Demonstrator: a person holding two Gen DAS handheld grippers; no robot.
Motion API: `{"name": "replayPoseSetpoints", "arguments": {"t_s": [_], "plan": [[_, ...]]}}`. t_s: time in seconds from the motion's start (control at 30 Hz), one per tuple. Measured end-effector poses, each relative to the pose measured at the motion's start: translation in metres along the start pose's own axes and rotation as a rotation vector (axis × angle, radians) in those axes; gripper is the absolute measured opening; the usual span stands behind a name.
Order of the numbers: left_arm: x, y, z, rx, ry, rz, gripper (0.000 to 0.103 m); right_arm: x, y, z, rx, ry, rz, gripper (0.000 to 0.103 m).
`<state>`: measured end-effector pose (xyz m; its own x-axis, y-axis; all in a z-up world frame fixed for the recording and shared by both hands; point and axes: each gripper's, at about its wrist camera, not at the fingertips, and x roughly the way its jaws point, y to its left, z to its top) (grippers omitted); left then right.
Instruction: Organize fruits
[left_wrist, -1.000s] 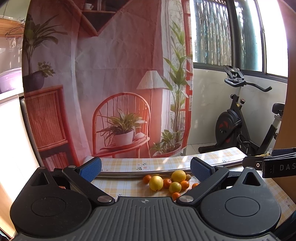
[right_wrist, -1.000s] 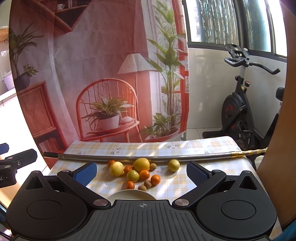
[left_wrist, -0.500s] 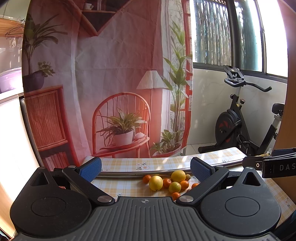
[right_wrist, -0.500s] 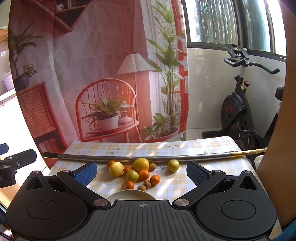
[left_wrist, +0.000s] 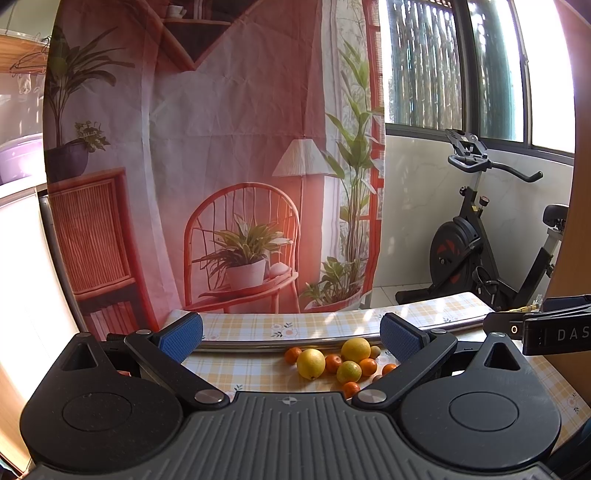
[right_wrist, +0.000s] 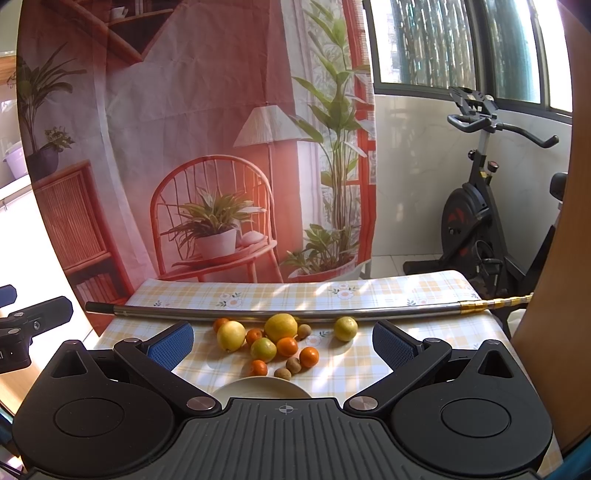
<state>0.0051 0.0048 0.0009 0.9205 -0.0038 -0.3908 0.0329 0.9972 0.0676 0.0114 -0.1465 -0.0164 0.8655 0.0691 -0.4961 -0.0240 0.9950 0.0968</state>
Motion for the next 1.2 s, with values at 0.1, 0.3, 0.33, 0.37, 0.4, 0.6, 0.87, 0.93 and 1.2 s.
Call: {"name": "replayPoseSetpoints", "arguments": {"t_s": [0.1,0.3,0.33,0.37,0.4,0.6,0.87,0.93,1.2], "plan": [[0.0,-0.001,-0.002,-0.002,0.0,0.001,0.103,0.0,0.0,0.0,0.0,0.0,0.0,0.103],[0.0,-0.003,-0.004,0.003,-0.001,0.013,0.103,0.0,-0.001,-0.001,0.001,0.001,-0.001,0.103],[-0.001,-0.003,-0.004,0.003,-0.001,0.013,0.103,0.0,-0.001,-0.001,0.001,0.001,-0.001,0.103],[0.0,-0.003,-0.004,0.001,0.001,0.013,0.103,0.0,-0.001,-0.001,0.002,0.0,0.0,0.103],[0.0,-0.002,-0.004,0.0,0.003,0.011,0.103,0.001,-0.001,0.0,0.001,0.001,0.001,0.103],[0.006,0.007,-0.004,-0.048,0.021,0.005,0.103,0.003,-0.007,-0.004,0.007,-0.001,-0.001,0.103],[0.048,0.042,-0.025,-0.203,0.058,-0.01,0.101,0.023,-0.024,-0.014,0.011,-0.017,-0.038,0.103],[0.06,0.057,-0.035,-0.275,0.055,0.001,0.101,0.036,-0.037,-0.019,0.035,-0.02,-0.052,0.103],[0.103,0.082,-0.055,-0.318,0.067,0.072,0.101,0.086,-0.074,-0.042,0.061,-0.002,-0.029,0.103]]}}
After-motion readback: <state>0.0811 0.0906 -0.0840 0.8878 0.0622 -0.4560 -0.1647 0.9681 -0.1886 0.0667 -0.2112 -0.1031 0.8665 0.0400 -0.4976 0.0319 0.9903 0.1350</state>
